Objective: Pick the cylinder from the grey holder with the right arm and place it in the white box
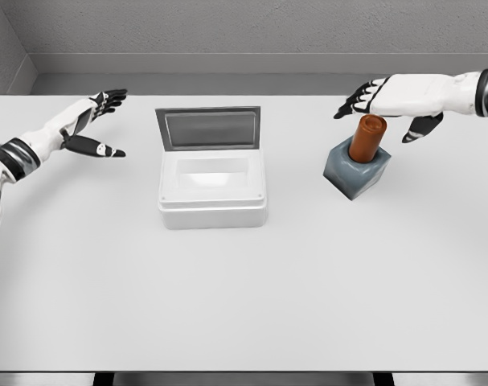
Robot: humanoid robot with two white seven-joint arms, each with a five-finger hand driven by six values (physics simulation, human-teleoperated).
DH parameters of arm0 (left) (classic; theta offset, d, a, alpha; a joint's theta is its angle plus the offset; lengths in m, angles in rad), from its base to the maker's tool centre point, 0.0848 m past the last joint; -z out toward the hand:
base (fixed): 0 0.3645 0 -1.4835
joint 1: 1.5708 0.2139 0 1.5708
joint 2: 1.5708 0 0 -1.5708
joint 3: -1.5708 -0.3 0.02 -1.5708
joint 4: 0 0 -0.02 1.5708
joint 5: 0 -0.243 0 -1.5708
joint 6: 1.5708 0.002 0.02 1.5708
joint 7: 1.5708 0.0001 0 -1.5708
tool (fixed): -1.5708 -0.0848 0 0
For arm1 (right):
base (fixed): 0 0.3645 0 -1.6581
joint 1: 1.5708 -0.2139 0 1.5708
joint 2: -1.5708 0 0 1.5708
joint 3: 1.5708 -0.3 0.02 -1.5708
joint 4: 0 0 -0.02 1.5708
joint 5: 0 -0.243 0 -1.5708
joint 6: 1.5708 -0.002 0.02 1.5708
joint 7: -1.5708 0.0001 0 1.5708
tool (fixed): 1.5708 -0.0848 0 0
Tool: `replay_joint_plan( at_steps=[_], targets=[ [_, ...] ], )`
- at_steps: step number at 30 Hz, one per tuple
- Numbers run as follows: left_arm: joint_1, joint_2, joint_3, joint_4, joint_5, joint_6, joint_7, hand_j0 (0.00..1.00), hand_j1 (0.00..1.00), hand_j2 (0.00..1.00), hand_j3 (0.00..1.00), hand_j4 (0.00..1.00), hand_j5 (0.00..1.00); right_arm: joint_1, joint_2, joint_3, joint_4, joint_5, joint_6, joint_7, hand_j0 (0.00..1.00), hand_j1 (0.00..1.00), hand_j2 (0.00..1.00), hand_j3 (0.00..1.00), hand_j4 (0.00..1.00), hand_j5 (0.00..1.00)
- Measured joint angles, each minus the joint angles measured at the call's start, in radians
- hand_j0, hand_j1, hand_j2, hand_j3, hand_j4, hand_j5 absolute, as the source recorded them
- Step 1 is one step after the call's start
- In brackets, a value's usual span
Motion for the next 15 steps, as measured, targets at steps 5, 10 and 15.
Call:
replay_joint_plan(
  at_steps=[5, 10, 15],
  targets=[
    [-0.002, 0.000, 0.000, 0.000, 0.000, 0.000, 0.000, 1.00, 1.00, 1.00, 1.00, 1.00, 1.00, 0.000, 0.013, 0.003, 0.005, -0.003, 0.000, 0.002, 1.00, 1.00, 1.00, 1.00, 1.00, 1.00],
    [-0.002, 0.000, 0.000, 0.001, 0.000, 0.000, 0.000, 1.00, 1.00, 1.00, 1.00, 1.00, 1.00, 0.002, 0.018, 0.002, 0.011, -0.003, 0.000, 0.004, 1.00, 1.00, 1.00, 1.00, 1.00, 1.00],
    [0.000, 0.000, 0.000, 0.001, 0.000, 0.000, 0.000, 1.00, 1.00, 1.00, 1.00, 1.00, 1.00, 0.008, 0.025, 0.001, 0.024, -0.003, 0.000, 0.006, 1.00, 1.00, 1.00, 1.00, 1.00, 1.00]
  ],
)
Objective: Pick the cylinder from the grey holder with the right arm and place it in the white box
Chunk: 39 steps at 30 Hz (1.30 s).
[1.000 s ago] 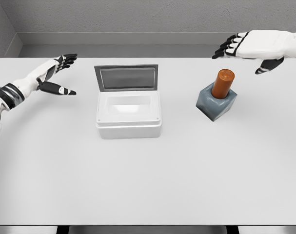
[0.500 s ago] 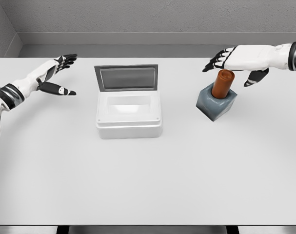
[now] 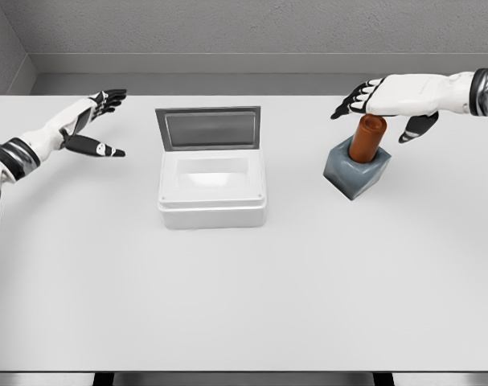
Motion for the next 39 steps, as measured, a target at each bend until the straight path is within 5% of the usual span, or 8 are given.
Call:
replay_joint_plan(
  at_steps=[21, 39],
  targets=[
    [-0.002, 0.000, -0.001, 0.001, 0.000, 0.000, 0.000, 1.00, 1.00, 1.00, 1.00, 1.00, 1.00, 0.020, 0.054, 0.000, 0.052, 0.010, 0.000, 0.022, 0.98, 0.98, 0.98, 0.98, 0.98, 0.98],
    [-0.002, 0.000, -0.001, 0.002, 0.000, 0.000, 0.000, 1.00, 1.00, 1.00, 1.00, 1.00, 1.00, 0.020, 0.047, -0.001, 0.040, 0.005, 0.003, 0.071, 0.59, 0.59, 0.59, 0.59, 0.59, 0.59]
  ],
)
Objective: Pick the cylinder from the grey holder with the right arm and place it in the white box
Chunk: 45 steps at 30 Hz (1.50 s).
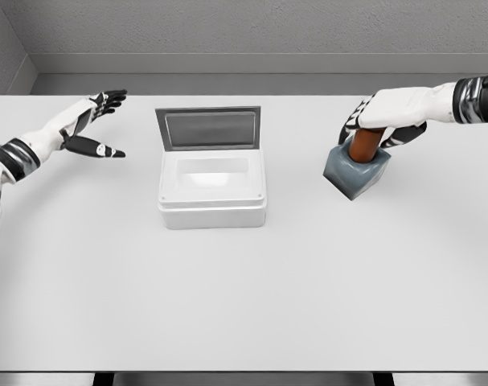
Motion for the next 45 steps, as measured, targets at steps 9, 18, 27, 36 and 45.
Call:
replay_joint_plan(
  at_steps=[9, 18, 27, 36, 45],
  targets=[
    [0.000, 0.000, 0.000, 0.000, 0.000, 0.000, 0.000, 1.00, 1.00, 1.00, 1.00, 1.00, 1.00, 0.000, -0.005, -0.006, 0.005, 0.000, -0.001, 0.004, 0.42, 0.42, 0.42, 0.42, 0.42, 0.42],
    [0.002, 0.000, 0.001, 0.000, 0.000, 0.000, 0.000, 1.00, 1.00, 1.00, 1.00, 1.00, 1.00, 0.000, -0.006, -0.005, 0.007, 0.008, -0.003, 0.005, 0.36, 0.36, 0.36, 0.36, 0.36, 0.36],
    [0.000, 0.000, 0.001, 0.000, 0.001, 0.000, 0.000, 1.00, 1.00, 1.00, 1.00, 1.00, 1.00, -0.009, -0.036, -0.047, 0.002, 0.009, -0.003, 0.006, 0.35, 0.35, 0.35, 0.35, 0.35, 0.35],
    [0.002, 0.000, 0.000, -0.001, 0.001, 0.000, 0.000, 1.00, 1.00, 1.00, 1.00, 1.00, 1.00, -0.035, -0.085, -0.111, -0.122, 0.010, -0.004, 0.027, 0.35, 0.35, 0.35, 0.35, 0.35, 0.35],
    [0.002, 0.000, 0.000, -0.001, 0.001, 0.000, 0.000, 1.00, 1.00, 1.00, 1.00, 1.00, 1.00, -0.058, -0.117, -0.143, -0.334, 0.012, -0.004, 0.059, 0.34, 0.34, 0.34, 0.34, 0.34, 0.34]
  ],
)
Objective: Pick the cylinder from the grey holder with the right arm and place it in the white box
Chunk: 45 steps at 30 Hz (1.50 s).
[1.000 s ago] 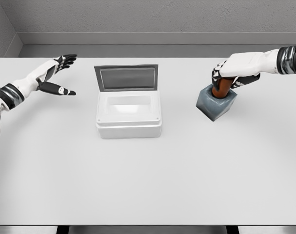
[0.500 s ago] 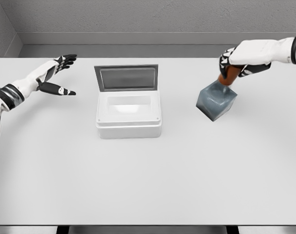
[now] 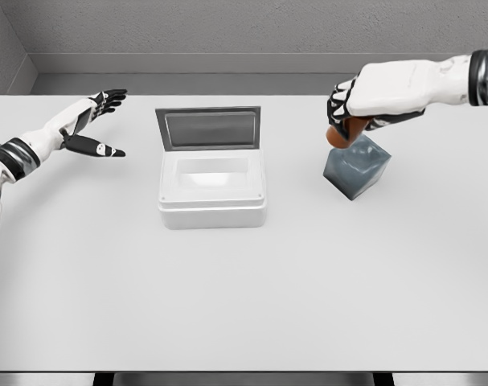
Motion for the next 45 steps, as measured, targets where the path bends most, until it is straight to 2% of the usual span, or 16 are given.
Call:
replay_joint_plan(
  at_steps=[10, 17, 45],
  targets=[
    [0.000, 0.000, 0.000, 0.000, 0.000, 0.000, 0.000, 1.00, 1.00, 1.00, 1.00, 1.00, 1.00, -0.008, 0.069, -0.068, -0.087, 0.000, 0.000, 0.017, 0.34, 0.34, 0.34, 0.34, 0.34, 0.34],
    [0.000, 0.000, 0.001, 0.000, 0.000, 0.000, 0.000, 1.00, 1.00, 1.00, 1.00, 1.00, 1.00, -0.005, 0.099, -0.078, -0.136, -0.001, 0.000, 0.017, 0.34, 0.34, 0.34, 0.34, 0.34, 0.34],
    [0.002, 0.001, 0.002, -0.001, 0.002, -0.002, 0.000, 1.00, 1.00, 1.00, 1.00, 1.00, 1.00, 0.008, 0.216, -0.067, -0.137, 0.012, 0.000, 0.032, 0.34, 0.34, 0.34, 0.34, 0.34, 0.34]
  ],
)
